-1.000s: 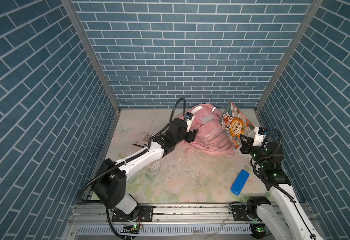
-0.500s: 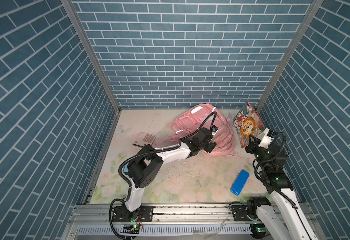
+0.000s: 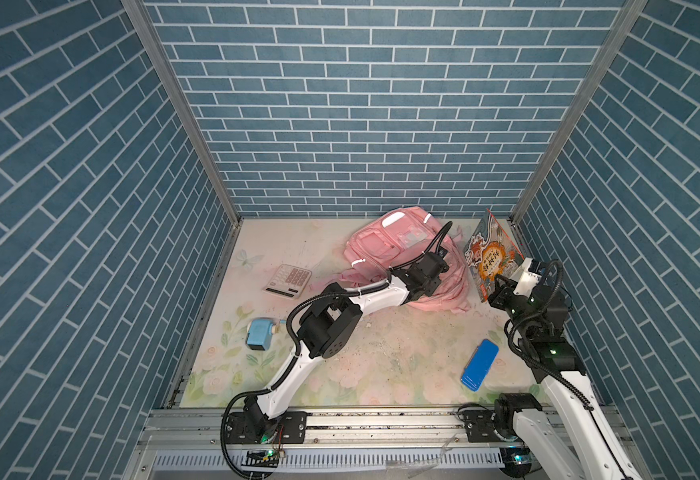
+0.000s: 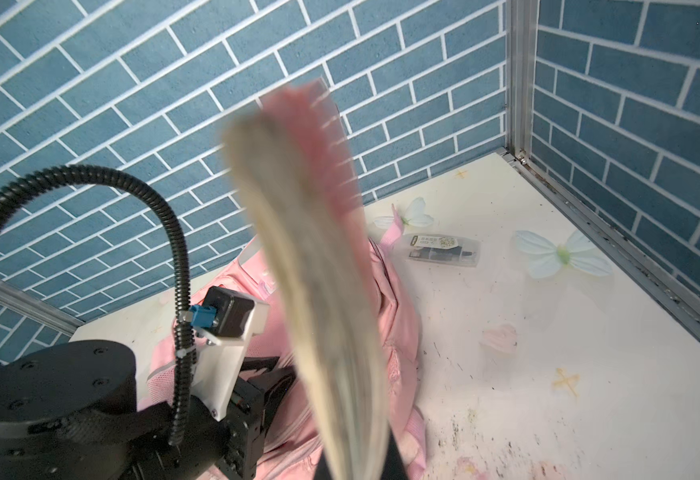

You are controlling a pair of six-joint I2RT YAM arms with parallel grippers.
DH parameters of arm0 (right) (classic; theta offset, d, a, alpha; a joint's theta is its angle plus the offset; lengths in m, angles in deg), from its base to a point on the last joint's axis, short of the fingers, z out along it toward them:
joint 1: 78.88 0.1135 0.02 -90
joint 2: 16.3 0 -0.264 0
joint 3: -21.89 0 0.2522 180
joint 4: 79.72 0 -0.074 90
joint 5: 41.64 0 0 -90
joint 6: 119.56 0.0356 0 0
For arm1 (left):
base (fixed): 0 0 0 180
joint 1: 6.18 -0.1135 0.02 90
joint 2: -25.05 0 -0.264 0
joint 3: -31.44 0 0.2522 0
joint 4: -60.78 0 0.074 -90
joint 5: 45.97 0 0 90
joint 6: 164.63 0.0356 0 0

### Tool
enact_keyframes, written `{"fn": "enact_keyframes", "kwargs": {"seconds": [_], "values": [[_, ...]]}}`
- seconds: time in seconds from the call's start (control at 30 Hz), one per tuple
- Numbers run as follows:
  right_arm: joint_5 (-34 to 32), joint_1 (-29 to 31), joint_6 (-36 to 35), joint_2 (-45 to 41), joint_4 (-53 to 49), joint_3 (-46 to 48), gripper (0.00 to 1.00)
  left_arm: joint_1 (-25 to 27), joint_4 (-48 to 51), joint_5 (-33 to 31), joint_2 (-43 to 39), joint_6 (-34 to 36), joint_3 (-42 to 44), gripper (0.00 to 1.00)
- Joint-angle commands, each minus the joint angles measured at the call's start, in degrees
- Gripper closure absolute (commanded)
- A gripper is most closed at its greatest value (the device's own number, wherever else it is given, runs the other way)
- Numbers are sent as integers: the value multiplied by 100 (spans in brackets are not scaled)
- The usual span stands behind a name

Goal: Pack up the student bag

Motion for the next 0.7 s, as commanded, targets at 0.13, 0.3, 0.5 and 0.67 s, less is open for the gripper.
{"fn": "enact_keyframes", "kwargs": {"seconds": [0.13,0.3,0.5,0.67], "values": [[70,-18,1136,-653,-871,-319,100,-212,-2,-113,-1604,-518,540,100],[411,-18,2173,-1261,-987,-53,100,-487,-51,44,-2492,-866,789,100],[1399,-17,3066,-1400,-980,199,100,-730,-140,382,-2972,-849,745,100],[2013,82,3708,-1334,-545,588,100,-771,-232,610,-3272,-732,850,100]]}}
